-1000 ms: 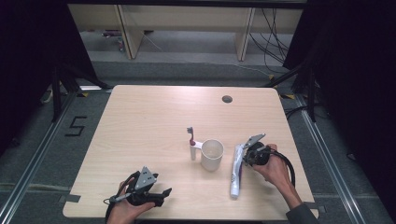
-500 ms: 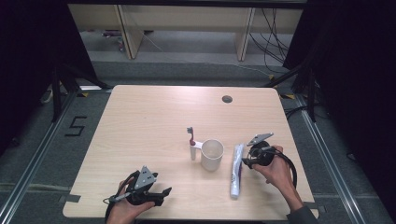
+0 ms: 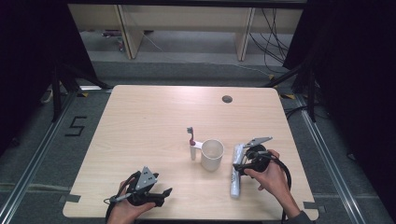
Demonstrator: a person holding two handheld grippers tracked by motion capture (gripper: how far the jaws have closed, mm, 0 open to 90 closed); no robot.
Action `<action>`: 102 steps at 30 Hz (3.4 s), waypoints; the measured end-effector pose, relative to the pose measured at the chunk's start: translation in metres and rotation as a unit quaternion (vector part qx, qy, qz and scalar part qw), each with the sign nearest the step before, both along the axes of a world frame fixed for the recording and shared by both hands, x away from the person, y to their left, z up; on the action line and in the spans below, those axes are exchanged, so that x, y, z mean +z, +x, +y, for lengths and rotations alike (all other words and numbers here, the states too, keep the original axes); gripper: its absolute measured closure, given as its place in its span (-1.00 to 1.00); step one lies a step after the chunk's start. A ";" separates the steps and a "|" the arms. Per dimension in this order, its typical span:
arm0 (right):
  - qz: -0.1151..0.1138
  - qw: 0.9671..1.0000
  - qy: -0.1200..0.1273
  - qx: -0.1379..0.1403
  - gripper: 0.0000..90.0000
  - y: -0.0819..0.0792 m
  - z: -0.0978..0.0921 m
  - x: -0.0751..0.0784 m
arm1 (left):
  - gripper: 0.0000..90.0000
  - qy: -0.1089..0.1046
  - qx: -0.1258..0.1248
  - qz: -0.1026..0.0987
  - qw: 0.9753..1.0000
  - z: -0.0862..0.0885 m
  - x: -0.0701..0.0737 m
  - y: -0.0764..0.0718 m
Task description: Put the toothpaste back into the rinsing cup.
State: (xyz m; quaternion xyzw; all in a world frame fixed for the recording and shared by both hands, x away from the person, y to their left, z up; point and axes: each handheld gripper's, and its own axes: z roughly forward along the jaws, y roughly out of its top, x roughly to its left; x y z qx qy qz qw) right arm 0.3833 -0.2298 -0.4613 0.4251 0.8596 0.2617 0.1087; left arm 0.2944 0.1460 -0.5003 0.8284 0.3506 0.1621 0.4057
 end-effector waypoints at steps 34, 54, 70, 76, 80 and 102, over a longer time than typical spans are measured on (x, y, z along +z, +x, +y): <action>0.057 0.997 -0.049 0.014 0.15 0.000 -0.003 -0.013 | -0.41 0.008 -0.006 0.001 1.000 0.000 0.000 -0.001; 0.113 0.988 -0.096 0.038 0.63 0.020 -0.024 -0.014 | -0.41 0.003 -0.005 0.000 1.000 -0.003 -0.001 -0.001; 0.129 0.973 -0.166 0.097 0.65 0.034 -0.011 -0.011 | -0.41 0.009 -0.008 0.002 1.000 -0.002 -0.001 0.000; 0.129 0.968 -0.186 0.107 0.65 0.036 -0.008 -0.011 | -0.41 0.008 -0.005 0.003 1.000 -0.002 -0.001 -0.001; 0.129 0.962 -0.199 0.134 0.66 0.038 -0.007 -0.012 | -0.41 0.009 -0.006 0.003 1.000 -0.002 -0.002 0.000; 0.148 0.951 -0.224 0.153 0.69 0.040 -0.005 -0.009 | -0.40 0.012 -0.003 0.003 1.000 -0.002 -0.002 0.001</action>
